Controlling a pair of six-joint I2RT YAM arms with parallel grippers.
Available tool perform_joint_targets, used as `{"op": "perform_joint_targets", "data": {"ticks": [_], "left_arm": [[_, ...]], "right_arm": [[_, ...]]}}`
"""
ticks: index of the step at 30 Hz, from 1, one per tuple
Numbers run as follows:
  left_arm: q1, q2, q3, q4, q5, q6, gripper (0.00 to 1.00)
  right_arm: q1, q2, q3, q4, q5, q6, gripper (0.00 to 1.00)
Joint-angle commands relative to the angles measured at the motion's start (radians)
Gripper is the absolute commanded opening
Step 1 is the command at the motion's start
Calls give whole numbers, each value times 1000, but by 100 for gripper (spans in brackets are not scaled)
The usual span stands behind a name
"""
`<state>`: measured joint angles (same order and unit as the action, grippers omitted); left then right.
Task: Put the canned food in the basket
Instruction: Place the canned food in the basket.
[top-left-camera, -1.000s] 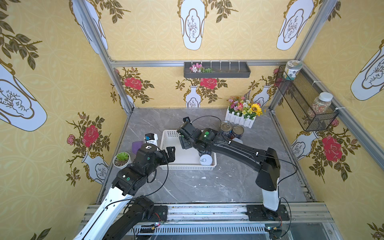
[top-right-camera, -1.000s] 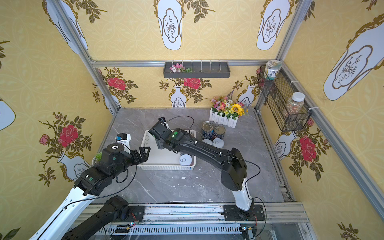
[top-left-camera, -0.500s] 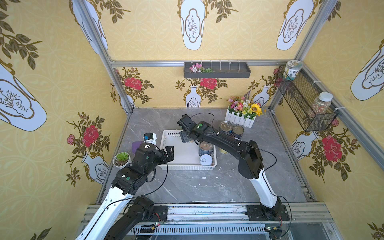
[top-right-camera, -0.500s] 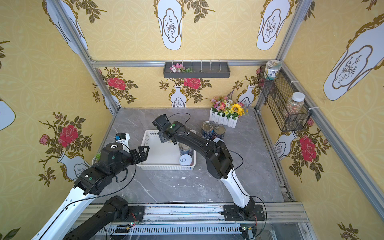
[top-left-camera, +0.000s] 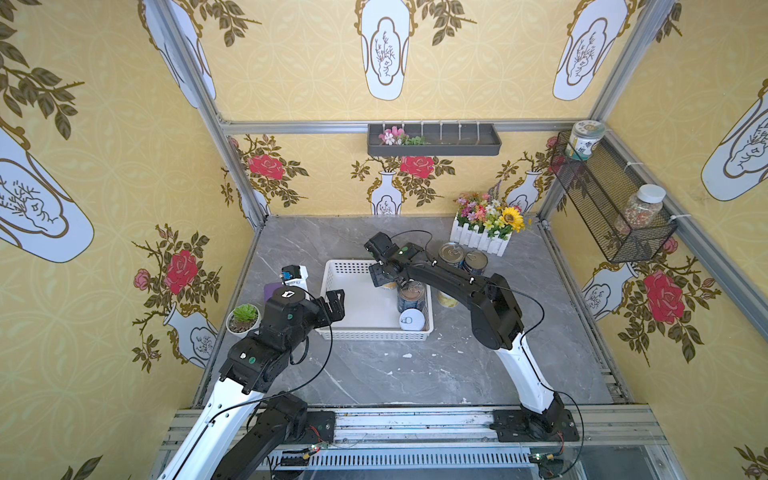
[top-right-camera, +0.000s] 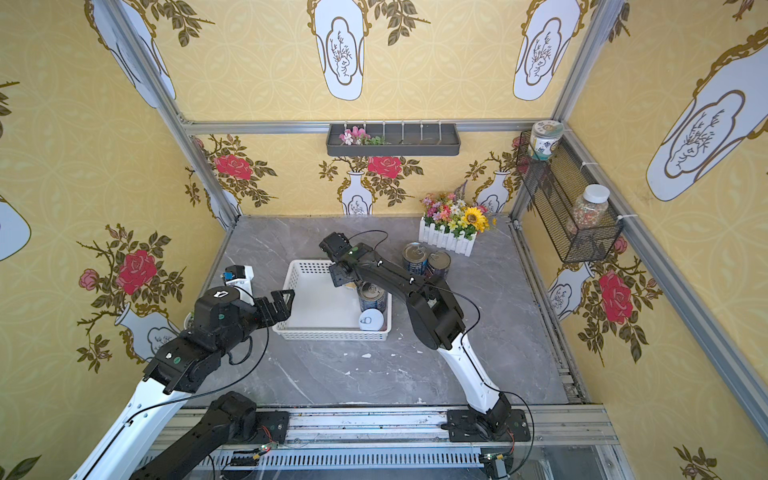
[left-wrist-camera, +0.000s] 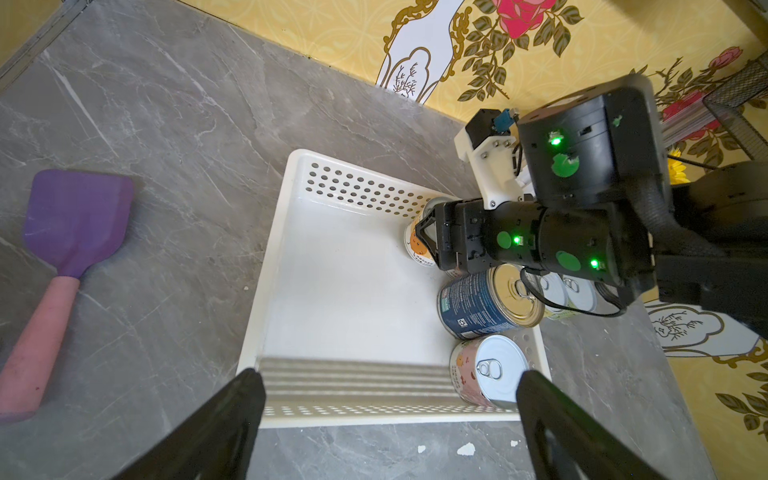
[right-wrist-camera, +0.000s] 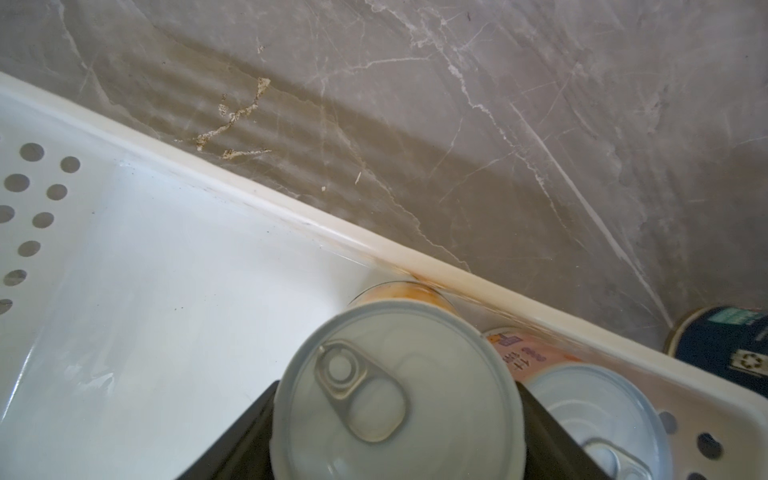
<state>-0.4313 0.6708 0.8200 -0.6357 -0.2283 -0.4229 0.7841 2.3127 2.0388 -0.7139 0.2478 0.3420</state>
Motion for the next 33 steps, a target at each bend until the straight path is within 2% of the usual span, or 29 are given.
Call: {"op": "perform_joint_targets", "data": {"ticks": [1,17,21,27,31,33], "left_arm": [[1,-4,-5,19,6,6,100],[5,-2,-5,21,10,6,100],[6,-1,-5,21,11,5,100],[9,-2,-5,21,11,5,100],[9,-3,-6,21,13,6,100],[11,-3,-6,21,14,7,100]], "right_arm": [[-4,22,9,51,3,1,66],[-33,52,-23,85,-2,11,70],[-35,48,-29,88,-4,13,79],[-34,30,-41,92,-10,9,82],[-34,3,-76,109,-10,6,94],[-33,-12,-90,117,-8,4,96]]}}
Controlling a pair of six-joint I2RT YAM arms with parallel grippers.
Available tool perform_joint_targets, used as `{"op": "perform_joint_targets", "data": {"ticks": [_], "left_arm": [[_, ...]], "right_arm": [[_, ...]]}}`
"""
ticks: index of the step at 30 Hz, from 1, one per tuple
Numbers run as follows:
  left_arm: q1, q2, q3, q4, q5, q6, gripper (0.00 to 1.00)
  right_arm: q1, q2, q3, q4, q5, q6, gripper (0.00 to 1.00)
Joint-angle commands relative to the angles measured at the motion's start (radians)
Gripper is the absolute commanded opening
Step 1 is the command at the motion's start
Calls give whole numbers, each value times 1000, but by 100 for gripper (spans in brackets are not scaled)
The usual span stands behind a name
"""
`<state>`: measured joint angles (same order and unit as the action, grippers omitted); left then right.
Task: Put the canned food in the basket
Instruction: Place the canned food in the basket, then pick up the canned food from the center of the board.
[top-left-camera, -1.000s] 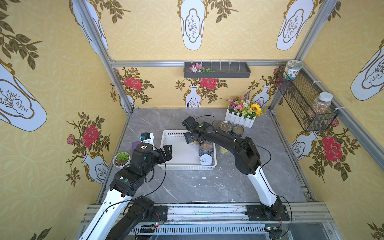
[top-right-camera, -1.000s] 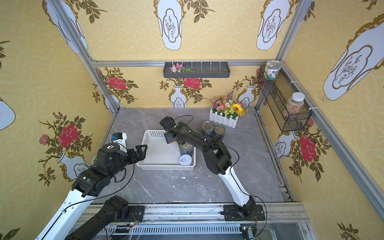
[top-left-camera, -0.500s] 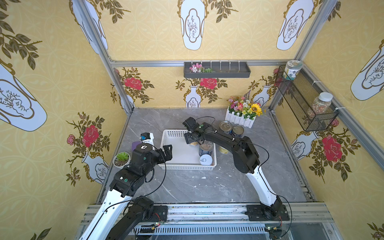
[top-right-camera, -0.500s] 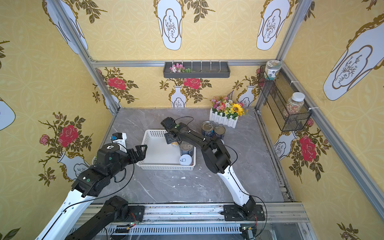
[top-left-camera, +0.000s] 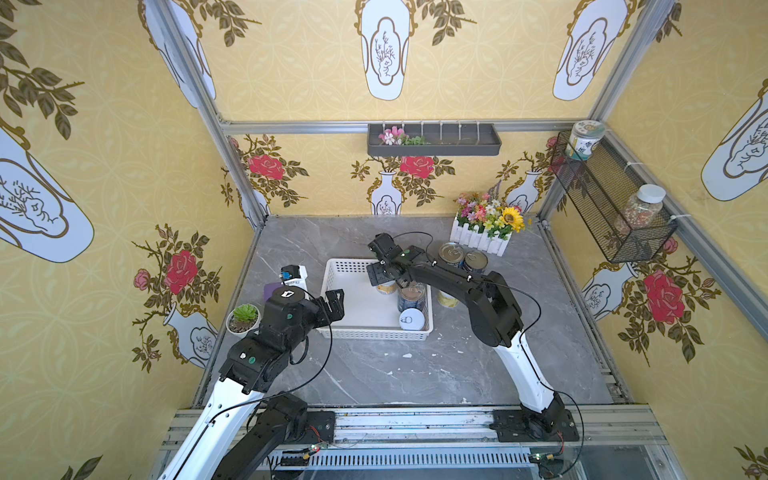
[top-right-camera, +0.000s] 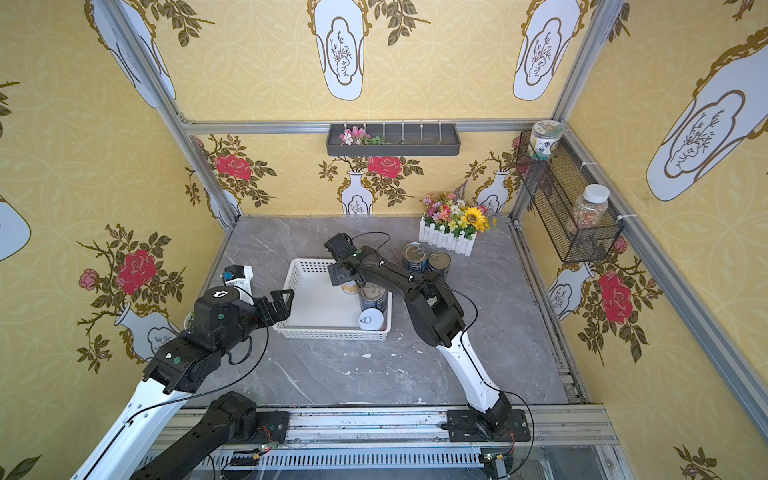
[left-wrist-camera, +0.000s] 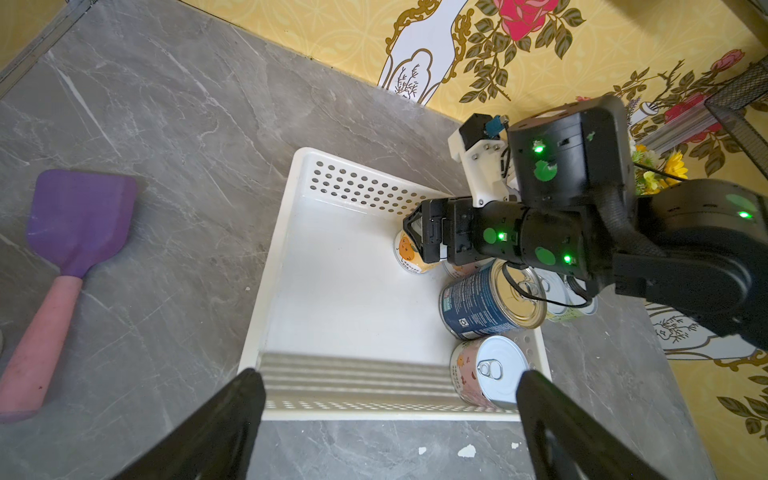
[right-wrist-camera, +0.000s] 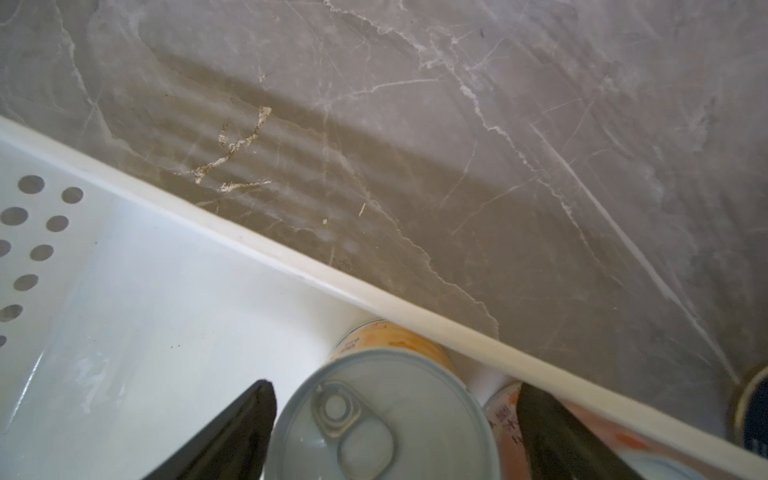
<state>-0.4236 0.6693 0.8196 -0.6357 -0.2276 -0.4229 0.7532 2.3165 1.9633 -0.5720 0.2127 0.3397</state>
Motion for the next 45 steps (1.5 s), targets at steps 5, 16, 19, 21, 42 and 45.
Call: {"op": "perform_joint_targets", "data": {"ticks": [5,16,19,21,42,45], "left_arm": [[3,-1,-6,21,12,6,100],[6,-4,-7,21,13,7,100],[6,-10,-6,21,11,5,100],[5,-16,-8,21,10,4,100],[5,-43,-10,38,81,6,100],[5,-38,-13,40,89,1,100]], "right_arm": [[1,-58,-30,-24,31,-8,97],[73,-252,-113,-19,89,-29,99],[110,-343,-174,-13,139,-36,99],[132,-426,-248,8,169,-42,100],[-311,-1036,-997,60,123,155,97],[-377,-992,-1003,73,86,155,97]]}}
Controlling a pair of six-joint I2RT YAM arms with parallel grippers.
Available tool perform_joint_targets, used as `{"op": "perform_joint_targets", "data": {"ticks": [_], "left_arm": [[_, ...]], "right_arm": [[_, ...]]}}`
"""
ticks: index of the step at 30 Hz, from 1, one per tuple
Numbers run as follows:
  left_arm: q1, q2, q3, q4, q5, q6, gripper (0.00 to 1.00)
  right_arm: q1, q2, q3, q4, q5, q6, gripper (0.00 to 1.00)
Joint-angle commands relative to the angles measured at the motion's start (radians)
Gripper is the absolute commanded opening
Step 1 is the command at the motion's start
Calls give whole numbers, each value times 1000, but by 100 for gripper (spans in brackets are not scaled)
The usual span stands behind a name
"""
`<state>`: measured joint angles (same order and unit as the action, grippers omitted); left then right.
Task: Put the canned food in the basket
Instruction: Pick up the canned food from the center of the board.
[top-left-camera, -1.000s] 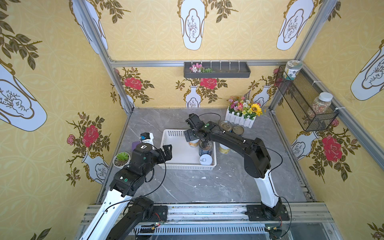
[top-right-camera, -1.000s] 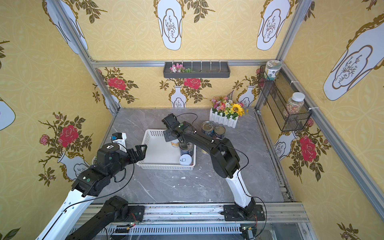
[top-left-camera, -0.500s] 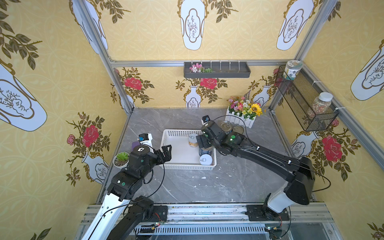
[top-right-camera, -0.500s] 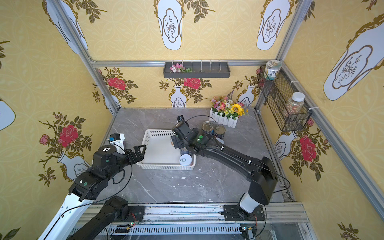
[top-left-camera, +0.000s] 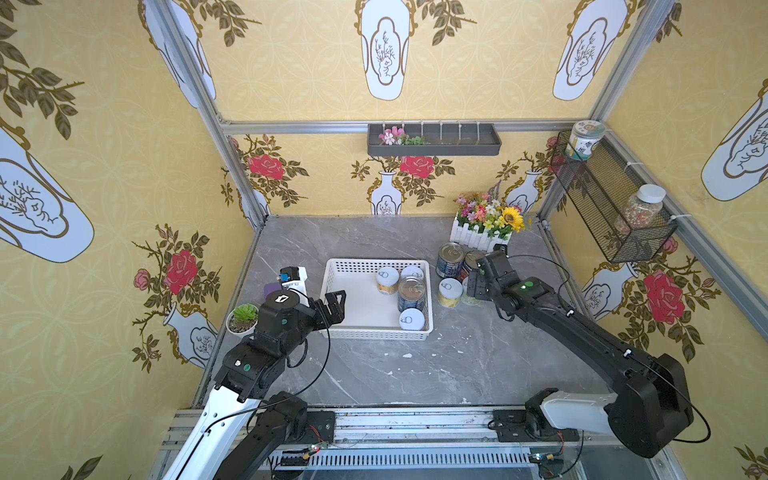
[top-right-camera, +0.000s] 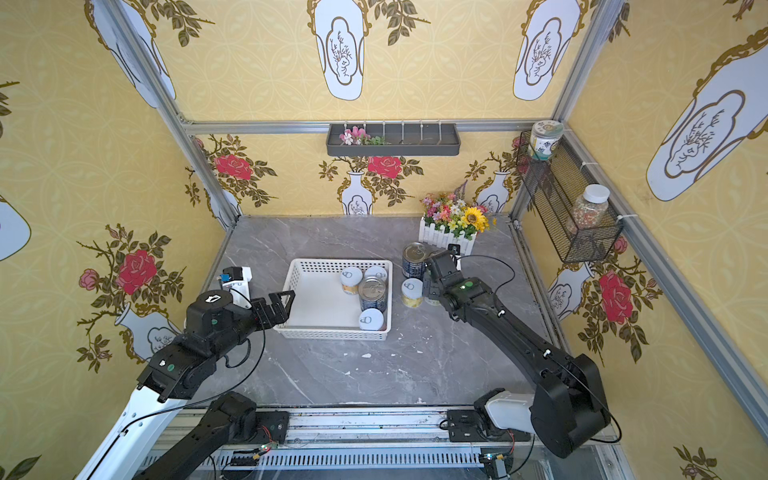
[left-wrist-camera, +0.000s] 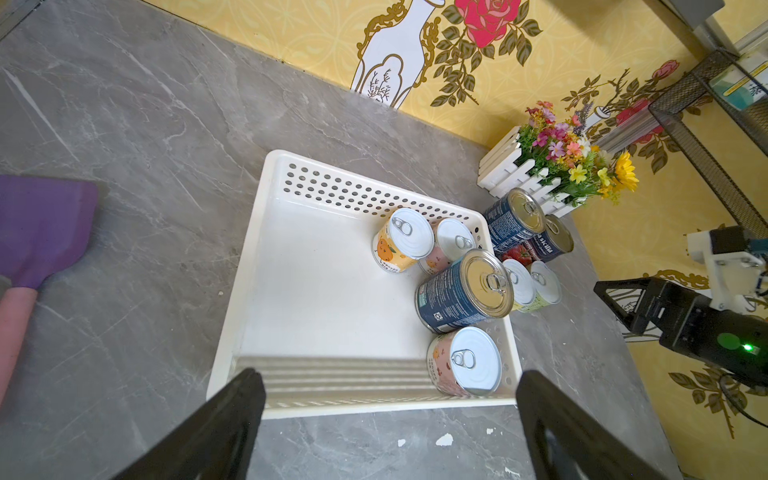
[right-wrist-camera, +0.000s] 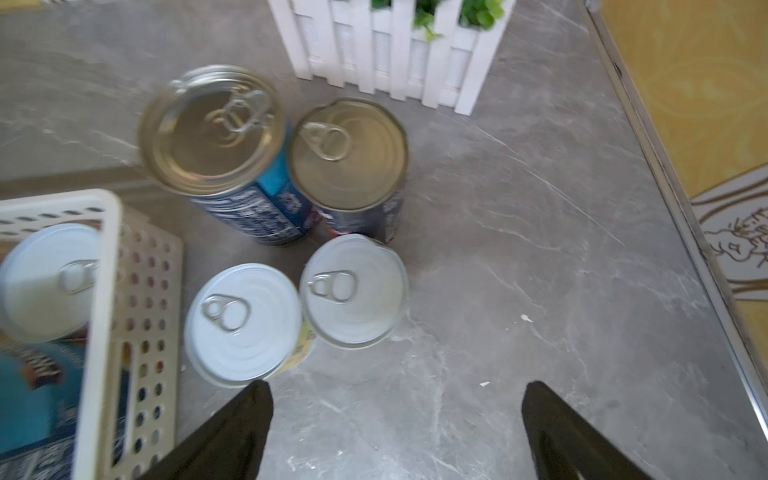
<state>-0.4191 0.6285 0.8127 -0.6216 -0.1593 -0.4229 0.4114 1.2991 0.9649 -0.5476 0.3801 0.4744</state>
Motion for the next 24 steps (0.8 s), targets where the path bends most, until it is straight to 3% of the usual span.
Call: {"op": "perform_joint_targets", "data": {"ticks": [1,5,12,24], "left_arm": [[0,4,-7,28,26,0,100],[0,16,-15,39,68,1,100],[0,18,-14,31,43,-7,100],[1,22,-13,31,41,-5,100]], "right_arm": [[-46,47,-4,58,-93,20,97],[-70,141,31,88,-158,4,97],[-76,262,90,122,-197,-6,97],[-91,442,228,72,-174,-12,97]]}}
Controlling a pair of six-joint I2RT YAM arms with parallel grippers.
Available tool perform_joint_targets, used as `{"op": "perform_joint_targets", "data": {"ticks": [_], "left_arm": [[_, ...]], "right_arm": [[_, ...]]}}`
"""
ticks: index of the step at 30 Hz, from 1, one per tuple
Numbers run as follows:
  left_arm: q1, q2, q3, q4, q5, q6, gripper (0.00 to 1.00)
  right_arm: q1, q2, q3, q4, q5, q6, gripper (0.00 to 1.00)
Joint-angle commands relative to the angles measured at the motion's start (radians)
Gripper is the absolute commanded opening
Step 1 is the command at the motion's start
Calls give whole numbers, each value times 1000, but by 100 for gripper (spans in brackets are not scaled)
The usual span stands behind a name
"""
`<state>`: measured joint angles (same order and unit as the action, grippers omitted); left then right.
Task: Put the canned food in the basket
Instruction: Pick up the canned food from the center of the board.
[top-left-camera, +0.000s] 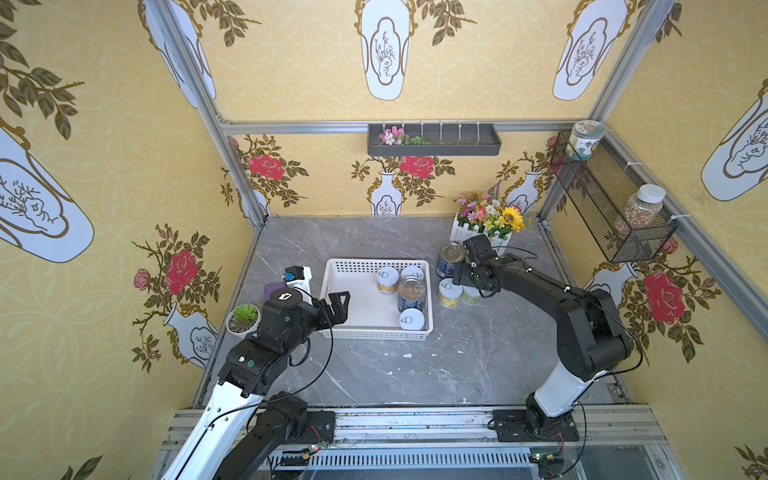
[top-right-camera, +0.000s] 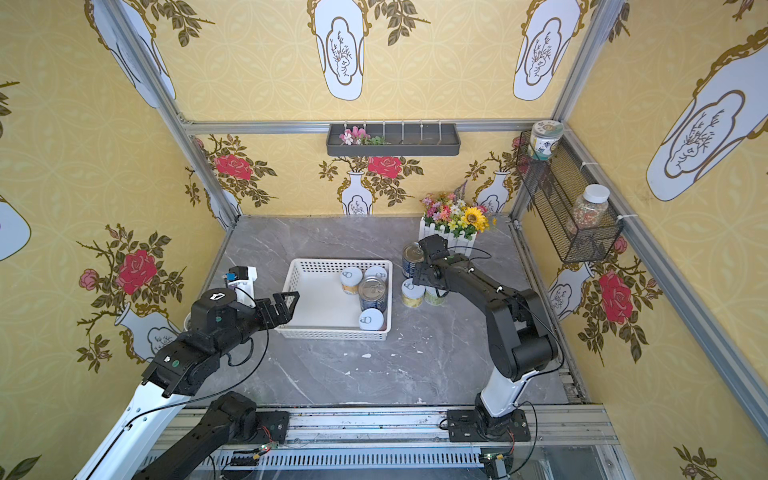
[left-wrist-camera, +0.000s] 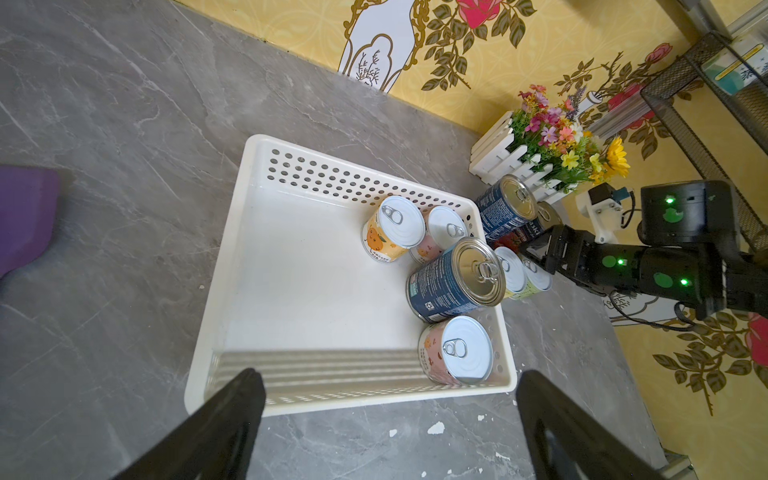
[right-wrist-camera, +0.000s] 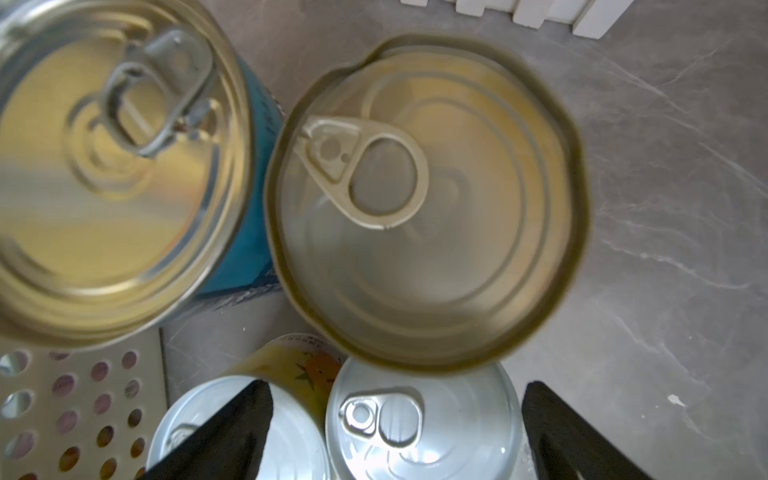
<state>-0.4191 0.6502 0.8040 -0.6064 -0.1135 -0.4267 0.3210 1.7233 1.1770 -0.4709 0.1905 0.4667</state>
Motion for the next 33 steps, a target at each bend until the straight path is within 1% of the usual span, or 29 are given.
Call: {"op": "perform_joint_targets", "data": {"ticks": [1,7,13,23,31,33], "left_arm": [[0,1,-4,16,-5,-3,100],[2,2,-5,17,-3,-2,100],[2,1,-6,16,-3,-1,100],[3,2,-6,16,-2,-1,100],[7,3,-6,16,1,-1,100],[8,3,-6,16,0,-1,100]], "right_arm": [[-3,21,22,-6,18,-4,97],[-4,25,25,-20,34,-1,97],[-35,29,11,-23,20,9,97],[-30,7,-56,5,-8,16,97],[-11,-20,-87,-5,9,27,97],[-6,-29,-94,-3,11,26,99]]}}
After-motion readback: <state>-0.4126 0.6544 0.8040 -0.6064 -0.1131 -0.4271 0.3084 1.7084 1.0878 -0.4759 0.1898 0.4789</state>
